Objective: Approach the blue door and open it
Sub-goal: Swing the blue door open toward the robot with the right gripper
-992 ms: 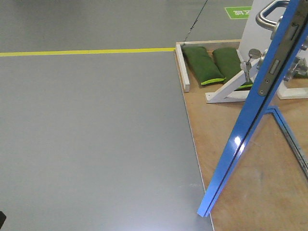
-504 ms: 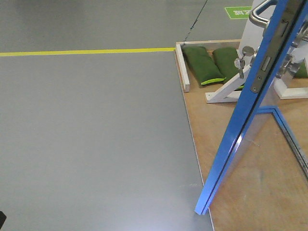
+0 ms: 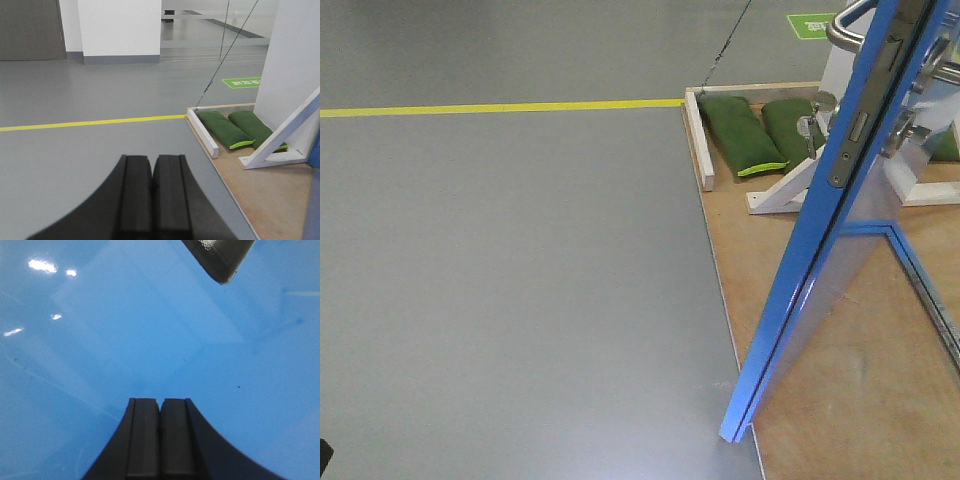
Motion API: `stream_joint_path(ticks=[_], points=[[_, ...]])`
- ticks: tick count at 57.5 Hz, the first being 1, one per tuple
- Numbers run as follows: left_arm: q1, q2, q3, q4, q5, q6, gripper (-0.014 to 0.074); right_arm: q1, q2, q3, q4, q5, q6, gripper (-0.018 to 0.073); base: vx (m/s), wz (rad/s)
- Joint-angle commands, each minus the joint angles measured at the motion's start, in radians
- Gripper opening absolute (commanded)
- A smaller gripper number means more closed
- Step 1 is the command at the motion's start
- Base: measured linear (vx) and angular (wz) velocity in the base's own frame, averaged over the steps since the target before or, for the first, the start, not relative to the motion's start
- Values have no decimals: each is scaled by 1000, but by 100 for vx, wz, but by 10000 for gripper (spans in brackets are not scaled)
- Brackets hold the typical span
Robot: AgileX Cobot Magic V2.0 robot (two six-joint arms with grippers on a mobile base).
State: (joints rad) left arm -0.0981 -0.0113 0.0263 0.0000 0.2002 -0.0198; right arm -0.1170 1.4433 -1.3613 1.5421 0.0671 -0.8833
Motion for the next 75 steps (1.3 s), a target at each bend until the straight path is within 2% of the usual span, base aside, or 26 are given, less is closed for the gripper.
stream_joint_path(ticks=[1, 30, 75], points=[[-2, -14, -25, -6, -87, -7, 73, 69, -7, -17, -16, 149, -15, -1, 0, 0], [-2, -14, -25, -6, -87, -7, 73, 158, 34, -17, -16, 113, -16, -1, 0, 0], [-2, -14, -25, -6, -87, -7, 73, 158, 37, -17, -16, 110, -19, -1, 0, 0]])
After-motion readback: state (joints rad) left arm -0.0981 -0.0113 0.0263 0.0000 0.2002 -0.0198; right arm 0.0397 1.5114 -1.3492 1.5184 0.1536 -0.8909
